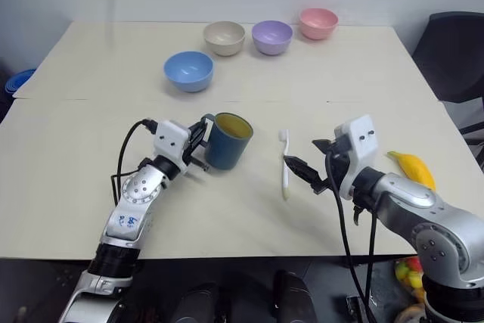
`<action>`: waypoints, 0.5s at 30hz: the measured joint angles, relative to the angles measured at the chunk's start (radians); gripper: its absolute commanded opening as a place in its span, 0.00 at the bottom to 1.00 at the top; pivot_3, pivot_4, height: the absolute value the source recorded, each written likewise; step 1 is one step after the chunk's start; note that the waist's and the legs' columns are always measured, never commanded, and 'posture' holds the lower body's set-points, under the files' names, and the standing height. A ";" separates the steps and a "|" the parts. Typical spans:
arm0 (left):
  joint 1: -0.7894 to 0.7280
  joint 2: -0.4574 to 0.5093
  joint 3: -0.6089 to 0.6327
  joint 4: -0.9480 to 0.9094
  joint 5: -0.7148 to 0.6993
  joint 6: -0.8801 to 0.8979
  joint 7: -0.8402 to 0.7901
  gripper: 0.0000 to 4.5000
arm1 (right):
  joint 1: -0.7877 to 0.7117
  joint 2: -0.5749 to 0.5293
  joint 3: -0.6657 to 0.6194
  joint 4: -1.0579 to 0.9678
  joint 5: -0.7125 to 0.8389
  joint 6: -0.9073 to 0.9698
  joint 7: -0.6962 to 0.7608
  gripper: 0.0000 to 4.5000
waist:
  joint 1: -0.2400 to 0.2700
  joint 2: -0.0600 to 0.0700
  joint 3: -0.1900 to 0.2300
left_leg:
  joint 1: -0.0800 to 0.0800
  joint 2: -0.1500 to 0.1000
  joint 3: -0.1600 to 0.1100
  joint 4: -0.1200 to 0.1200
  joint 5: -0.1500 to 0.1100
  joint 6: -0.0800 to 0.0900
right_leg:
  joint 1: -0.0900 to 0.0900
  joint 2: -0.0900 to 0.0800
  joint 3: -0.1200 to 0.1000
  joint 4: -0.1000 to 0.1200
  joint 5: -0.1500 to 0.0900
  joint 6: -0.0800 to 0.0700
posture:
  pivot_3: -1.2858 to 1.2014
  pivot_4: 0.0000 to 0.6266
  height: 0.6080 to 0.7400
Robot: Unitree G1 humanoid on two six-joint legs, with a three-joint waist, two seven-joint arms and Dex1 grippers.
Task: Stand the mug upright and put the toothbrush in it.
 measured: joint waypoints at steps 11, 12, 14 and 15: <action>0.110 0.023 0.040 0.014 0.004 -0.053 -0.029 0.58 | -0.004 -0.014 0.015 0.005 -0.012 -0.007 0.009 1.00 | -0.007 0.002 -0.001 | 0.000 0.000 0.001 0.000 -0.001 0.002 | 0.000 0.000 0.001 -0.001 0.000 0.001 | 0.52 0.24 1.00; 0.129 0.033 0.051 -0.010 0.002 -0.046 -0.035 0.65 | -0.005 -0.014 0.023 0.012 -0.026 -0.009 0.007 1.00 | -0.008 0.002 -0.001 | 0.000 0.000 0.001 0.000 -0.001 0.002 | 0.000 -0.001 0.001 -0.001 0.000 0.001 | 0.52 0.24 1.00; 0.146 0.047 0.065 -0.044 -0.002 -0.024 -0.043 0.79 | -0.006 -0.012 0.040 0.017 -0.044 -0.009 0.007 1.00 | -0.007 0.002 -0.001 | 0.000 0.000 0.001 0.000 -0.001 0.002 | 0.000 -0.001 0.001 -0.001 0.000 0.001 | 0.52 0.24 1.00; 0.155 0.050 0.072 -0.074 -0.005 -0.004 -0.048 0.87 | -0.007 -0.010 0.052 0.017 -0.051 -0.010 0.008 1.00 | -0.006 0.002 -0.001 | 0.000 0.000 0.001 0.000 -0.001 0.002 | 0.000 -0.001 0.001 -0.001 0.000 0.001 | 0.52 0.24 1.00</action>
